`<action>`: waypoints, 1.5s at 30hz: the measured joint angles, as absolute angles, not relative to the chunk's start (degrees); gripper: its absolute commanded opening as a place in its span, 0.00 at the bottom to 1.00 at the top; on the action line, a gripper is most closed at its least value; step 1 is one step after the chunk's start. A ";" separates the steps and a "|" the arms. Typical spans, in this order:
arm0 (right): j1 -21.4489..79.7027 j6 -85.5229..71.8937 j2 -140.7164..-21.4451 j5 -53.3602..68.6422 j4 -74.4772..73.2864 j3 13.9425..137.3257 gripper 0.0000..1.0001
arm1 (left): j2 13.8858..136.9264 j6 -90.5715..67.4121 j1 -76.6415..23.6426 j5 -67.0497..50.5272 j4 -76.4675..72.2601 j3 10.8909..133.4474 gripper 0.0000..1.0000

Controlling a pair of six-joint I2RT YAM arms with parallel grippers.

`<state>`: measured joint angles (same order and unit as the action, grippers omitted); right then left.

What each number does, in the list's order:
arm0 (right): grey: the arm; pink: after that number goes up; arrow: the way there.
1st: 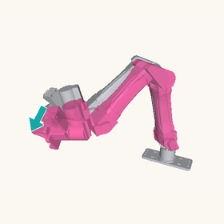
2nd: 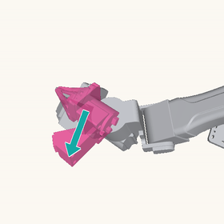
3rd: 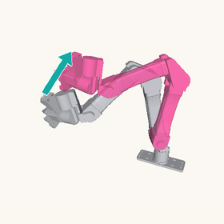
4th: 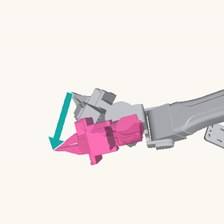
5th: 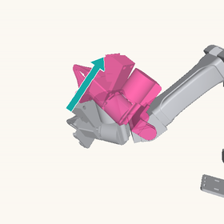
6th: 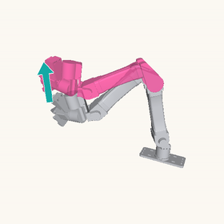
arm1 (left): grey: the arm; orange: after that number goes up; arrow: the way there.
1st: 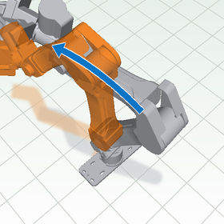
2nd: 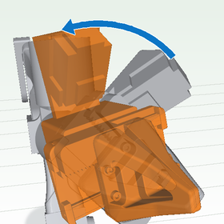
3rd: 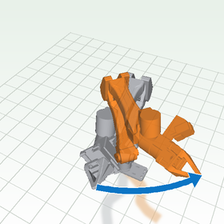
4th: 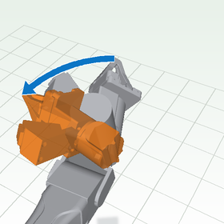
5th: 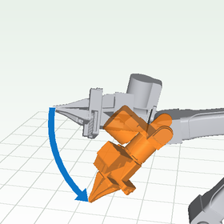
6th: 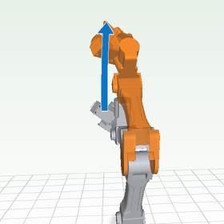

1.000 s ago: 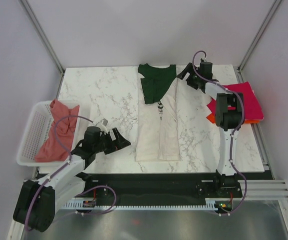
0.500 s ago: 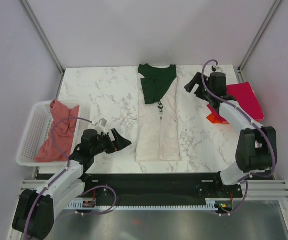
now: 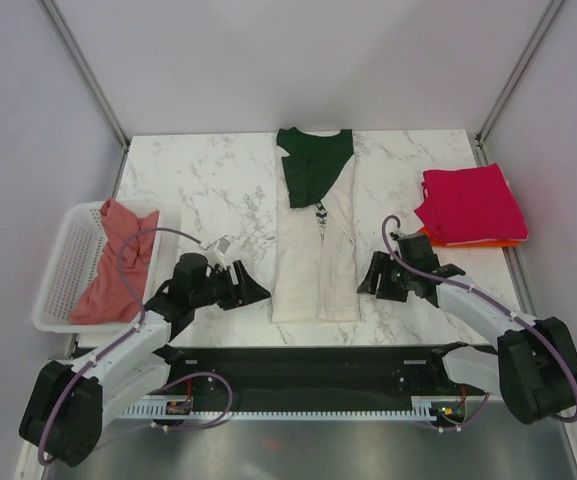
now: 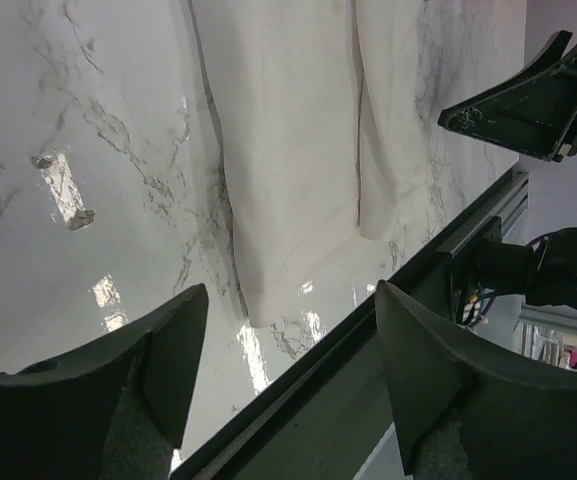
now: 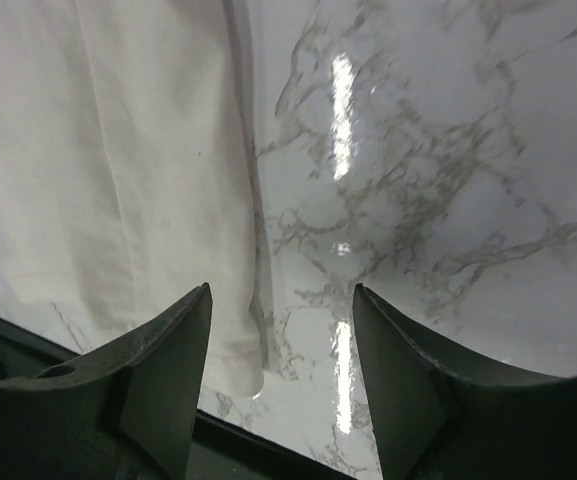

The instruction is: Fold and stack the t-shirts

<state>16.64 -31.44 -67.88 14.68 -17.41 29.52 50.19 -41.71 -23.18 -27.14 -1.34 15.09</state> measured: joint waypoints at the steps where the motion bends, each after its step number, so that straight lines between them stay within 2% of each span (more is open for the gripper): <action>1: 17.61 -31.97 -67.24 15.66 -17.43 28.58 0.63 | 51.40 -41.82 -23.97 -27.14 -1.30 15.57 0.67; 3: 18.50 -33.08 -66.32 17.23 -17.21 27.09 0.62 | 53.56 -42.13 -25.26 -27.11 -1.23 16.19 0.60; 4: 18.83 -33.71 -66.02 17.89 -16.93 26.41 0.61 | 54.92 -42.26 -25.91 -27.09 -1.08 16.47 0.54; 7: 19.53 -34.81 -65.65 19.40 -16.56 25.06 0.58 | 58.89 -42.61 -27.86 -26.87 -0.40 17.28 0.50; 12: 21.12 -36.53 -65.56 21.50 -14.74 23.77 0.54 | 63.42 -42.96 -30.44 -25.71 0.21 18.94 0.52; 17: 22.96 -37.74 -66.24 22.59 -13.39 23.11 0.45 | 65.36 -43.29 -31.66 -25.34 0.23 20.21 0.51; 20: 23.83 -38.35 -67.18 22.81 -12.25 22.79 0.32 | 66.39 -43.51 -31.81 -25.02 0.30 20.62 0.55; 21: 24.14 -38.74 -67.55 22.79 -11.97 22.74 0.31 | 66.83 -43.53 -31.94 -24.93 0.27 20.73 0.58; 22: 24.60 -38.89 -68.14 22.81 -11.60 22.74 0.28 | 67.18 -43.59 -32.03 -24.82 0.30 20.82 0.66; 23: 25.02 -39.07 -68.77 22.92 -11.11 22.74 0.24 | 67.44 -43.70 -32.10 -24.51 0.32 20.84 0.68; 24: 25.39 -39.22 -69.23 23.00 -10.68 22.74 0.19 | 67.53 -43.86 -32.25 -24.38 0.34 20.84 0.69; 25: 25.80 -39.29 -69.69 22.92 -10.22 22.74 0.07 | 67.57 -43.92 -32.29 -24.27 0.36 20.84 0.70; 27: 26.52 -39.53 -70.50 22.92 -9.72 22.74 0.00 | 67.57 -43.94 -32.38 -24.10 0.32 20.84 0.67; 28: 26.79 -39.66 -70.63 22.94 -9.54 22.74 0.00 | 67.59 -43.94 -32.38 -24.08 0.34 20.84 0.60; 30: 27.27 -39.77 -70.67 22.79 -9.37 22.74 0.00 | 67.77 -44.05 -32.38 -24.08 0.32 20.86 0.56; 36: 27.75 -39.79 -70.67 22.52 -9.26 22.74 0.00 | 69.76 -44.05 -32.49 -24.08 0.30 21.06 0.58; 42: 28.01 -39.77 -70.67 22.41 -9.21 22.74 0.00 | 71.24 -44.05 -32.77 -24.14 -0.14 21.34 0.50; 43: 28.01 -39.77 -70.67 22.41 -9.19 22.74 0.00 | 71.64 -44.05 -32.77 -24.18 -0.16 21.50 0.43; 45: 28.03 -39.77 -70.67 22.41 -9.21 22.74 0.00 | 72.44 -44.10 -32.80 -24.10 -0.34 21.80 0.38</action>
